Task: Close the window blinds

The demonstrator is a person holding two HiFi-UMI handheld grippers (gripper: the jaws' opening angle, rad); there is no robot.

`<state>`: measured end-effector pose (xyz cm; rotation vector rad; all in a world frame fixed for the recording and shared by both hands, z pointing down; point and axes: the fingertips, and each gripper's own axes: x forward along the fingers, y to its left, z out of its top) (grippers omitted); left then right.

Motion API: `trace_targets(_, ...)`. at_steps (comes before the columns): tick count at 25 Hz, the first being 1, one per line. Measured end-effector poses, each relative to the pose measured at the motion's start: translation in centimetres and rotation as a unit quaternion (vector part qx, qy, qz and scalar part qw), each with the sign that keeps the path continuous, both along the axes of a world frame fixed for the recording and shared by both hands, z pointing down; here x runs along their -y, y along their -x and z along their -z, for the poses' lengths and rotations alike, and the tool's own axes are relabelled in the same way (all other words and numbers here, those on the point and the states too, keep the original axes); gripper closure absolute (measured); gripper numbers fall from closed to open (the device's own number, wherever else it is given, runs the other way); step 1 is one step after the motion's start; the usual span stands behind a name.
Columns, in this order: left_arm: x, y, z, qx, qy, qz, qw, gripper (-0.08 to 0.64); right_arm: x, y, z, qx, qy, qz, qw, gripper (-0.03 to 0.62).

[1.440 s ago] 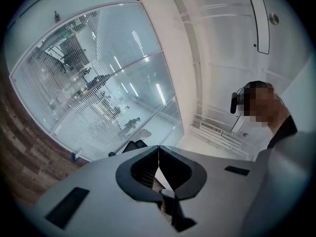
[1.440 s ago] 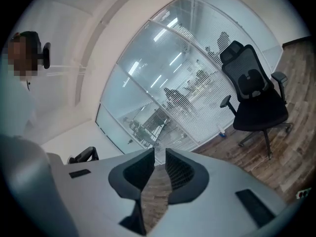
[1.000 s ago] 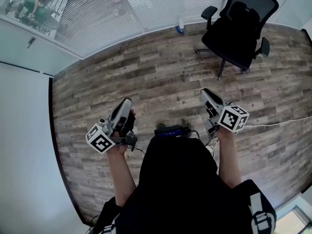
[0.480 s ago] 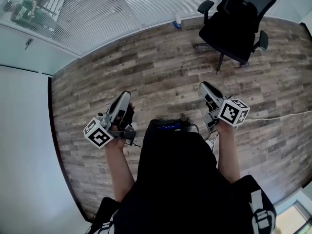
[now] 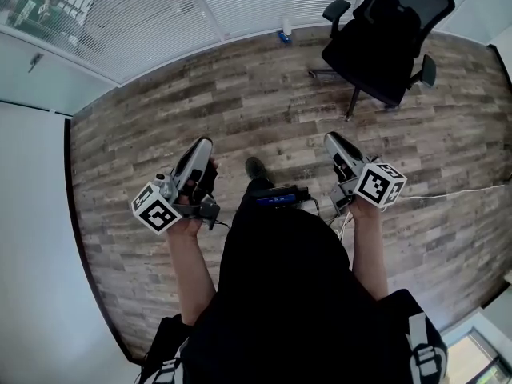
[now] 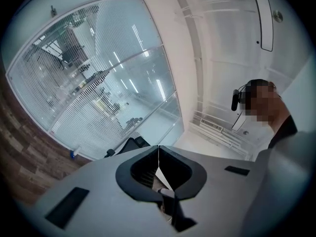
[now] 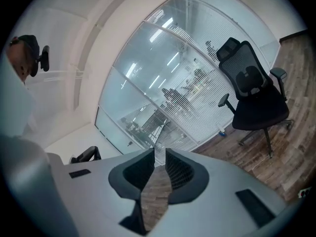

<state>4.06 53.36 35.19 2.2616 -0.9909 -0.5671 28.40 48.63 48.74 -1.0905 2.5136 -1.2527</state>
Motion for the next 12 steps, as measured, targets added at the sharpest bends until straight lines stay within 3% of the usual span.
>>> trace_targets(6,4.9,2.3,-3.6,-0.041,0.014,-0.002,0.999,0.549,2.8,1.6,-2.3,-0.03,0.02,-0.003,0.999,0.518)
trace_targets(12,14.1,6.6,-5.2,-0.086,0.018,0.015,0.996,0.548,11.2,5.1,-1.6,-0.069,0.024,0.008,0.997,0.518)
